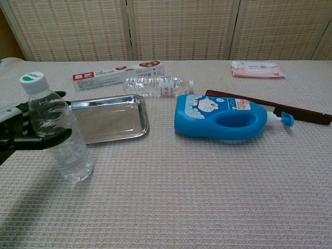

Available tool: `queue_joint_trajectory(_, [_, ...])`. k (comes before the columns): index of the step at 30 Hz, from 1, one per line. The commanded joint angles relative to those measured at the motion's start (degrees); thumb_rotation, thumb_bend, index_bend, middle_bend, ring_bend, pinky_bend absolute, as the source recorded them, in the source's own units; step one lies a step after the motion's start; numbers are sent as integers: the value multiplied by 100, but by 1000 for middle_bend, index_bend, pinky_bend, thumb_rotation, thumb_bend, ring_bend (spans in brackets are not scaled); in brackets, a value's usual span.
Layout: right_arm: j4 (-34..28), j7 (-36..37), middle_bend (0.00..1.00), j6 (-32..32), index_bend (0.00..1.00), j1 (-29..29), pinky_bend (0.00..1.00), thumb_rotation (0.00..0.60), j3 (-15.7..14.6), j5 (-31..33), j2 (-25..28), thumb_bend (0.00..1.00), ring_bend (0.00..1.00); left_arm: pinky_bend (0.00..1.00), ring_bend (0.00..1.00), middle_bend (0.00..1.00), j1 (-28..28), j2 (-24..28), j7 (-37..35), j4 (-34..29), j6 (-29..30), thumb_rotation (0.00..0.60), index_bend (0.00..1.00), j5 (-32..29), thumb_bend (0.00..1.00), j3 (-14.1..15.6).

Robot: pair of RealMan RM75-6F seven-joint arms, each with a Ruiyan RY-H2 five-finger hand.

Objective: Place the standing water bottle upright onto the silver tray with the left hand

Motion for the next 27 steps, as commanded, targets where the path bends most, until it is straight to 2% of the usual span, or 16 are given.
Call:
queue_joint_trajectory(1, [-4,-5,110,6,39,-2,180,600,0,1,-2,189,0,150,114,254,110,-164,-19,103,269,600,227,127,368,1])
queue_joint_trajectory(3, [-4,-17,110,3,39,1,180,600,0,7,-7,190,0,169,216,395,145,-217,-52,137,395,600,350,177,374,-43])
queue_joint_trajectory(5, [-6,-36,111,-10,39,5,180,600,-2,18,-10,189,0,202,289,478,155,-220,-12,160,458,600,415,217,378,-62])
queue_joint_trajectory(8, [-8,-56,110,-37,39,17,180,600,-7,30,-16,190,0,246,345,544,149,-155,133,149,500,600,470,240,378,-94])
queue_joint_trajectory(13, [-18,-68,110,-107,39,43,180,600,-27,26,-7,190,0,304,381,578,110,50,503,88,580,600,499,304,379,-186])
queue_joint_trajectory(17, [-27,-102,110,-155,39,59,180,600,-44,33,5,190,0,340,394,588,-6,435,1091,31,522,600,506,301,379,-311])
queue_joint_trajectory(23, [-39,-149,110,-195,39,81,180,600,-46,68,-2,190,0,404,419,612,-263,1193,2891,58,518,600,517,-35,379,-665])
queue_joint_trajectory(27, [-42,-193,110,-201,39,88,180,600,-54,70,-16,190,0,434,458,652,-375,1378,3703,215,652,600,526,-70,379,-743])
